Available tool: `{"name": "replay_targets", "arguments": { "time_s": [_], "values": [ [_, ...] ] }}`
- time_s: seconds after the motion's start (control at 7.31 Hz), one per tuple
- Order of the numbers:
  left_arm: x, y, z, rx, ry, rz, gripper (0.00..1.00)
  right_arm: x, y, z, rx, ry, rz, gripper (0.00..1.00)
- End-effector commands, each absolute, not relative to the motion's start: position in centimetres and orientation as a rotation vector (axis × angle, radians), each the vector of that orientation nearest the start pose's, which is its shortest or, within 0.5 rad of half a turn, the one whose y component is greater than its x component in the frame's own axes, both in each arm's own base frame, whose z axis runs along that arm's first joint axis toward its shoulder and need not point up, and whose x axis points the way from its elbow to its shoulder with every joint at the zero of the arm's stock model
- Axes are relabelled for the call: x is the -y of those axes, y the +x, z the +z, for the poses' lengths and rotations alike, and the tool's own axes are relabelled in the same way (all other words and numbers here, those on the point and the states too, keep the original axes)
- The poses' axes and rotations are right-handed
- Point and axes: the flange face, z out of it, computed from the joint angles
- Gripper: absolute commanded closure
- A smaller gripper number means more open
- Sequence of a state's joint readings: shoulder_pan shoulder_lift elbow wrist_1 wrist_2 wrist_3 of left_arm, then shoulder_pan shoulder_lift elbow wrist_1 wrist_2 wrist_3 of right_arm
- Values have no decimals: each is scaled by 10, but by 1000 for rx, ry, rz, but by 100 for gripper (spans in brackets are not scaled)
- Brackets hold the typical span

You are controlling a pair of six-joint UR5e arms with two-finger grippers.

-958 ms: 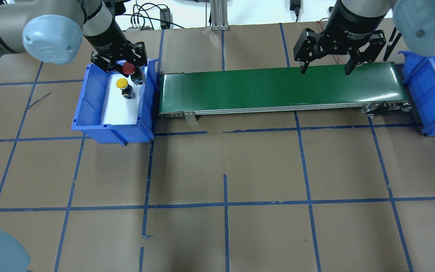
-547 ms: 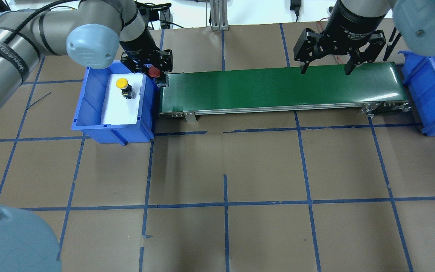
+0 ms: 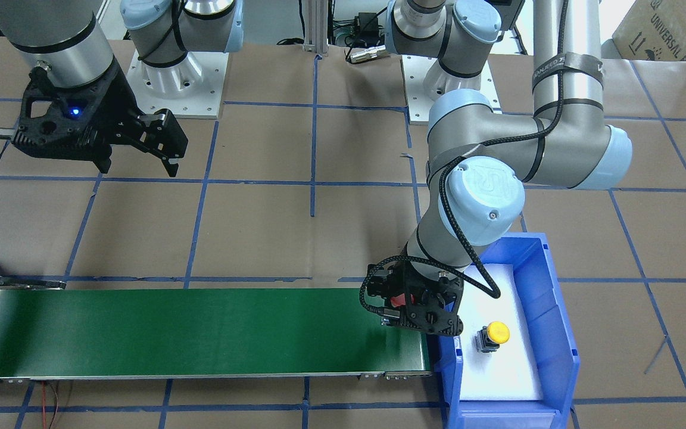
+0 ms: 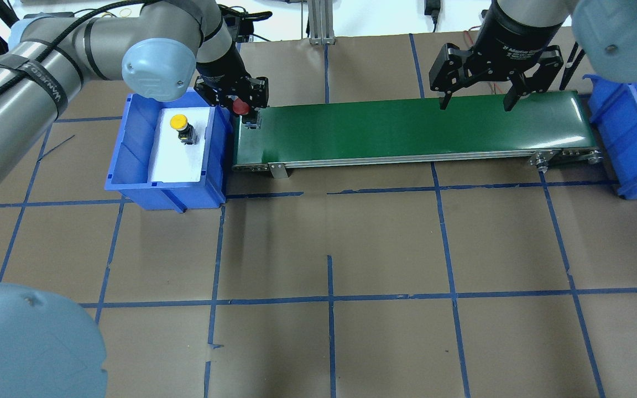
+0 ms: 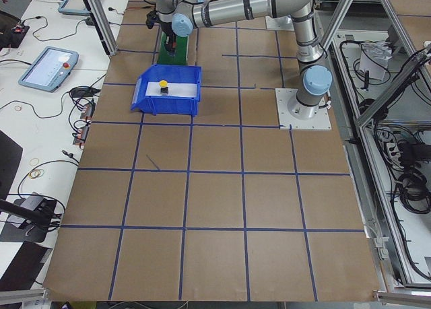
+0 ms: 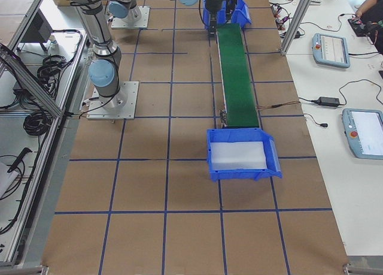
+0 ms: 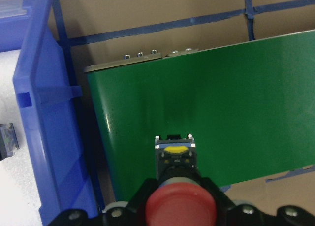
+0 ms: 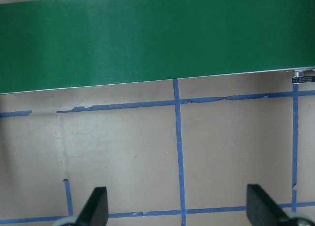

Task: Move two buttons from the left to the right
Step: 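Lift the red button and carry it over the green conveyor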

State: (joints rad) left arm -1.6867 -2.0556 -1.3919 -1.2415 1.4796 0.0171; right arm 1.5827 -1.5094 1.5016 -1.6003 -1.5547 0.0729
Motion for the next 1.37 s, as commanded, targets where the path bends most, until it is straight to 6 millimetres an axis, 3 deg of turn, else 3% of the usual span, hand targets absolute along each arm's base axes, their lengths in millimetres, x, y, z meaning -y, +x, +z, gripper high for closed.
{"name": "replay_targets", "arguments": {
  "time_s": [0.0, 0.14, 0.55, 0.68, 0.82, 0.96, 1.23],
  "values": [
    [663, -223, 301, -3229, 171, 12, 73, 520, 136, 494, -3189, 92, -67, 0],
    [672, -224, 298, -3230, 157, 6, 72, 520, 137, 495, -3190, 92, -67, 0],
    [673, -225, 290, -3232, 103, 30, 72, 524, 138, 494, -3177, 87, -105, 0],
    [669, -232, 287, -3271, 96, 48, 67, 524, 138, 492, -3178, 90, -96, 0],
    [665, -240, 287, -3298, 117, 46, 38, 524, 138, 492, -3174, 94, -95, 0],
    [649, -242, 300, -3312, 165, 21, 0, 522, 139, 495, -3176, 87, -105, 0],
    [641, -241, 302, -3311, 167, 8, 0, 523, 140, 492, -3176, 90, -96, 0]
  ]
}}
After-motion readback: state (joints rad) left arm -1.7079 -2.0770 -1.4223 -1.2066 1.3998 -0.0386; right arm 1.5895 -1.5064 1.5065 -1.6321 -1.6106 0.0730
